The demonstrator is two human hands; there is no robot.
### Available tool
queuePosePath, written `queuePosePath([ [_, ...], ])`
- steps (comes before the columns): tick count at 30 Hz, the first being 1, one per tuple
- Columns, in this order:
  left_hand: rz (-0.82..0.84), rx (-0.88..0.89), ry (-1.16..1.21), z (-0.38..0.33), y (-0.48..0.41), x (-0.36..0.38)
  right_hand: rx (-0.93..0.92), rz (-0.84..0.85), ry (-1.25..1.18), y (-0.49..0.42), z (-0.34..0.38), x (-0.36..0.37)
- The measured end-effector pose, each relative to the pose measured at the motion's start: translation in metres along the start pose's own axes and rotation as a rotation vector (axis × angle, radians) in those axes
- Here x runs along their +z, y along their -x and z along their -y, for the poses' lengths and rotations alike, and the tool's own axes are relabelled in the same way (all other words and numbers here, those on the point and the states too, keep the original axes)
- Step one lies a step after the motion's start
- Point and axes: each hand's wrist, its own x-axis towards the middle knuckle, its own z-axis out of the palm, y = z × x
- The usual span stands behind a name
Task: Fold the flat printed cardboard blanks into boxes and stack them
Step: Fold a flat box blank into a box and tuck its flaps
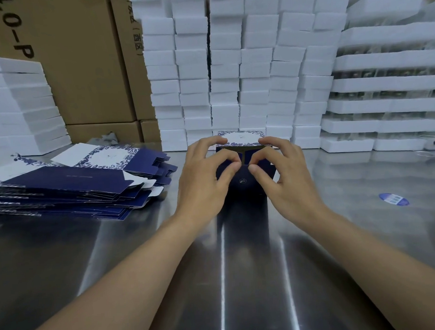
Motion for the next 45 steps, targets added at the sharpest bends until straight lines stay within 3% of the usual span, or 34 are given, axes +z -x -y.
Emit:
queuePosePath([
  [12,-0.049,0.021,-0.007,0.006,-0.004,-0.001,0.001,-0.015,0.005,-0.004,-0.002,-0.004],
  [25,-0.017,-0.187,0.199,0.010,-0.008,-0.009,0.163,0.010,-0.039,-0.005,-0.016,-0.017],
  [29,0.141,-0.260,0.377,0.009,-0.006,-0.007,0.282,0.110,-0.260,-0.005,-0.016,-0.019],
  [31,0.179,-0.267,0.336,0.010,-0.003,-0.004,0.277,0.121,-0.258,-0.005,-0.013,-0.017],
  [40,-0.046,-0.236,0.227,0.009,-0.005,-0.003,0.216,0.049,-0.153,-0.007,-0.006,-0.020],
  [45,-0.118,-0.285,0.256,0.007,-0.006,-0.003,0.165,0.107,-0.163,-0.008,-0.002,-0.022],
])
